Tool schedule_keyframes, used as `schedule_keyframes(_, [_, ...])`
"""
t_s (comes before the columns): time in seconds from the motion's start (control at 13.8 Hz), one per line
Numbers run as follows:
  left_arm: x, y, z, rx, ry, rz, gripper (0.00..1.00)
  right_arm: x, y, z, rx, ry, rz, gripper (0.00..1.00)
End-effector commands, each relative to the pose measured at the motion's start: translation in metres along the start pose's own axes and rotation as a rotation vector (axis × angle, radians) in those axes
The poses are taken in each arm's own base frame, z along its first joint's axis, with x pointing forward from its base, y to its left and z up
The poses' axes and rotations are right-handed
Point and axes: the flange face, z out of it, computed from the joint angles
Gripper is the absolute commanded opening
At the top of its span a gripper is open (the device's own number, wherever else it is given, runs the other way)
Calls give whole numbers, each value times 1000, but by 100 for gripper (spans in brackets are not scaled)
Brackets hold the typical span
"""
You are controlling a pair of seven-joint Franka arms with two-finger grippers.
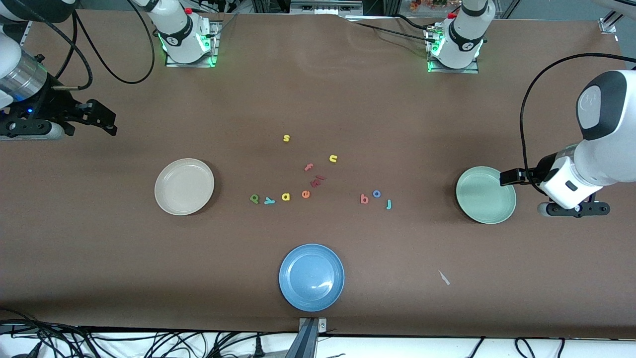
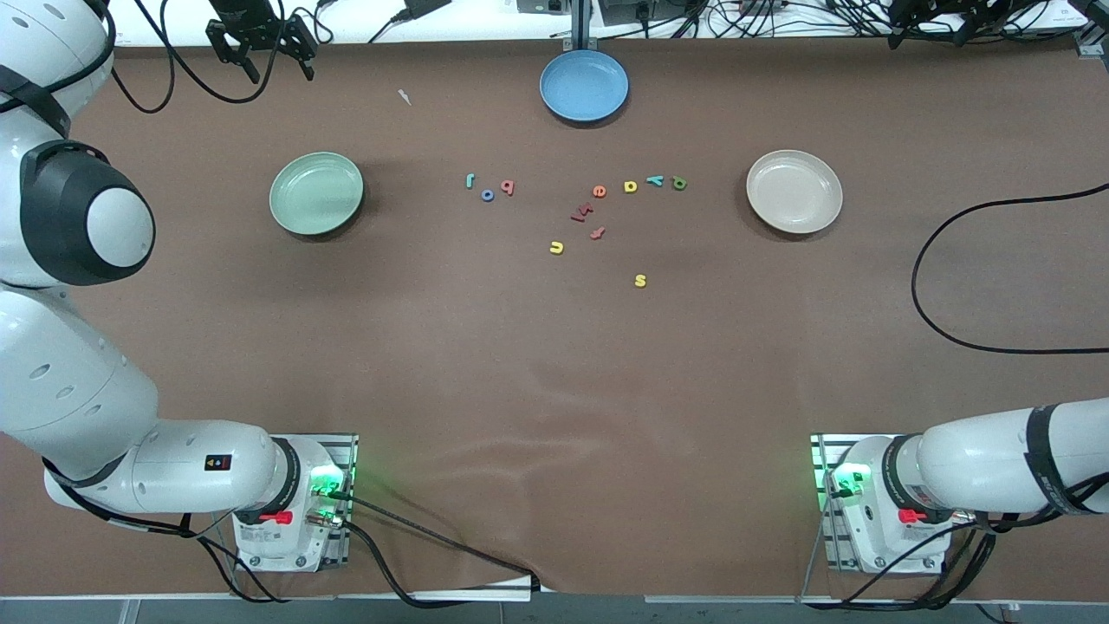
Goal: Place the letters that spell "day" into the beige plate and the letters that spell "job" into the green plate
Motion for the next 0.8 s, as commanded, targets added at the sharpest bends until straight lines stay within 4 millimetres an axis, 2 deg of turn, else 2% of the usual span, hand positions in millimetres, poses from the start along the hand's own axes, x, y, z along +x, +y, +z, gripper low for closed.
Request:
schedule_keyframes(0.0, [-5, 2, -7, 11, 11, 25, 99, -7, 0, -4, 12, 5, -11, 100])
schedule_keyframes(0.73, [-5, 5, -4, 12, 6, 28, 99, -7, -2, -4, 12, 5, -10, 100])
